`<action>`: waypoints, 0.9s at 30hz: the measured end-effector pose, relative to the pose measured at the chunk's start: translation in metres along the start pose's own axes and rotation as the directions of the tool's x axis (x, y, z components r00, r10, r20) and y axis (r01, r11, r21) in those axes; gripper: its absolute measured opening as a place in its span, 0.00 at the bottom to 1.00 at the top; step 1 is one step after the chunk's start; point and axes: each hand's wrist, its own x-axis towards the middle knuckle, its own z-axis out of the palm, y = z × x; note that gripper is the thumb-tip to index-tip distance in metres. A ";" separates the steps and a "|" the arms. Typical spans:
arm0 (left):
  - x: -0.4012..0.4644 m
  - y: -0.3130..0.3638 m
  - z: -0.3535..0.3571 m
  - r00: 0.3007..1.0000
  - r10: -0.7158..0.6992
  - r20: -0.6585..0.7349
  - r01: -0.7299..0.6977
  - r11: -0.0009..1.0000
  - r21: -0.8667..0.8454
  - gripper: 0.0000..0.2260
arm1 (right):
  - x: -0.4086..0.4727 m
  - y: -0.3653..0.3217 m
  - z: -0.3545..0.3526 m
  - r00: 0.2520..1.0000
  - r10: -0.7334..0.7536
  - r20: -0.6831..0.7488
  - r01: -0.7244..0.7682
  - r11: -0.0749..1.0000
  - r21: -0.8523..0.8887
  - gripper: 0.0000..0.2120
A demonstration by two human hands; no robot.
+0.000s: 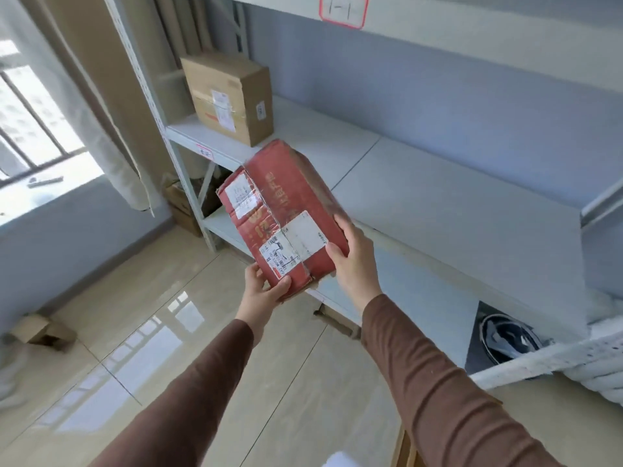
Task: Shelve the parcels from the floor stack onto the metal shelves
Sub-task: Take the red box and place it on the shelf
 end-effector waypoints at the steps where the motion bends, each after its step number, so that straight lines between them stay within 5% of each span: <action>1: 0.011 0.008 0.004 1.000 -0.005 0.011 0.006 0.999 -0.037 0.26 | 0.016 -0.012 0.000 0.998 -0.059 0.007 0.059 0.997 -0.043 0.26; 6: 0.089 0.042 0.034 0.995 -0.064 0.080 0.078 0.980 -0.183 0.27 | 0.100 -0.041 -0.002 0.968 -0.251 0.022 0.245 0.915 -0.321 0.27; 11: 0.165 0.054 0.070 0.981 -0.134 0.139 0.151 0.981 -0.122 0.20 | 0.171 -0.029 -0.002 0.958 -0.284 0.044 0.272 0.850 -0.452 0.27; 20: 0.247 0.047 0.077 0.957 -0.257 0.131 0.258 0.966 0.010 0.21 | 0.230 0.021 0.025 0.931 -0.358 0.076 0.348 0.802 -0.486 0.25; 27: 0.321 0.083 0.047 0.981 -0.193 -0.023 0.193 0.951 0.243 0.44 | 0.280 0.031 0.052 0.933 -0.358 0.050 0.328 0.782 -0.530 0.25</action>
